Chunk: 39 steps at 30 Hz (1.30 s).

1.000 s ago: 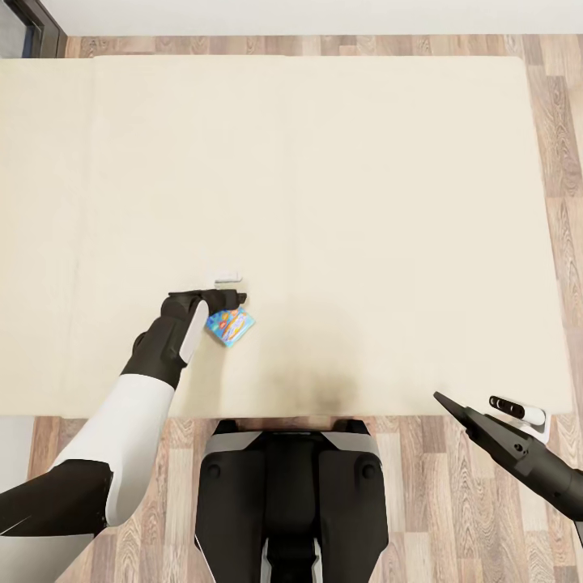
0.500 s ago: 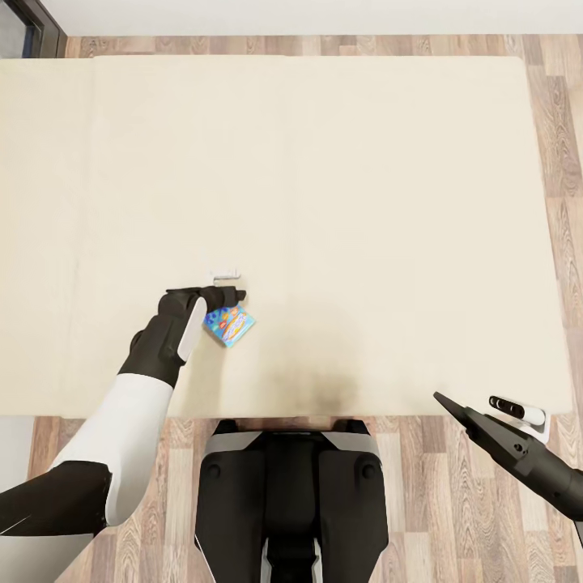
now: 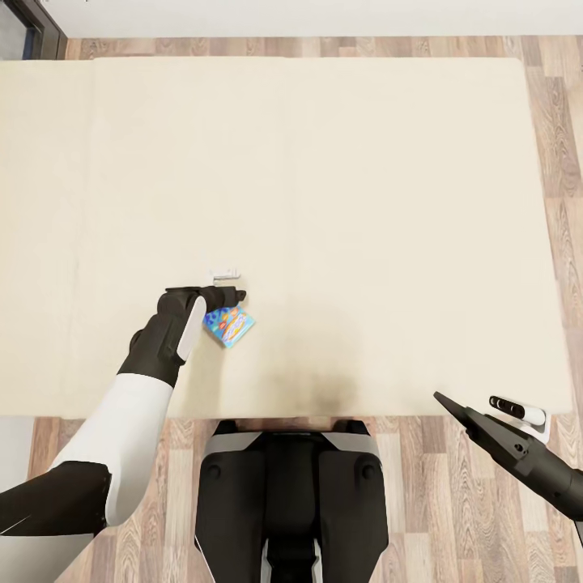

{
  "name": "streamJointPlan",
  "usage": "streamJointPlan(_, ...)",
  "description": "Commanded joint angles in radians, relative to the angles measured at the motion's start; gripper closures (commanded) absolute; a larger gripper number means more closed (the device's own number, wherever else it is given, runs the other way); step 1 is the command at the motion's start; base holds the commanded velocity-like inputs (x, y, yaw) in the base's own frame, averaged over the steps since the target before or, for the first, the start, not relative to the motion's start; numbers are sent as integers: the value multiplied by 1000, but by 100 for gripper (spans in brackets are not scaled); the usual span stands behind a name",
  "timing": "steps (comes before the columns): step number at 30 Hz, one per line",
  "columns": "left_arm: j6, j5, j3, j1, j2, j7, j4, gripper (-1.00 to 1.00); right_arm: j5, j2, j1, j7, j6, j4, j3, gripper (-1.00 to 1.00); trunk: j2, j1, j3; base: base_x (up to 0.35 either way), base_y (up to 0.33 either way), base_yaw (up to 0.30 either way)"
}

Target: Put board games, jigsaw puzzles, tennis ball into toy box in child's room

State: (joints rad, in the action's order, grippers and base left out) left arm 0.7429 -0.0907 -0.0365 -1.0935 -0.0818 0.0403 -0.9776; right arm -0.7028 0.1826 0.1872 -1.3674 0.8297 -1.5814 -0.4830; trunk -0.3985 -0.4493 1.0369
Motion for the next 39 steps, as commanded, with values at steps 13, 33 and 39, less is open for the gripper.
streamJointPlan(13, 10, -9, 0, 0, -1, 4, -1, -100, -3, 0, 0, -1, 8, 0, 0, -100, -1, -1, -8, 0, 0, -31)
streamJointPlan(33, 26, -12, -1, 0, 0, 7, 10, -100, -4, 0, 0, -1, 8, 0, 0, -100, -1, -1, -9, 0, 0, -1)
streamJointPlan(39, 96, -11, 1, 0, -1, 10, 11, -100, -3, 0, 0, -1, 8, 0, 0, -100, -1, -1, -9, 0, 0, 0)
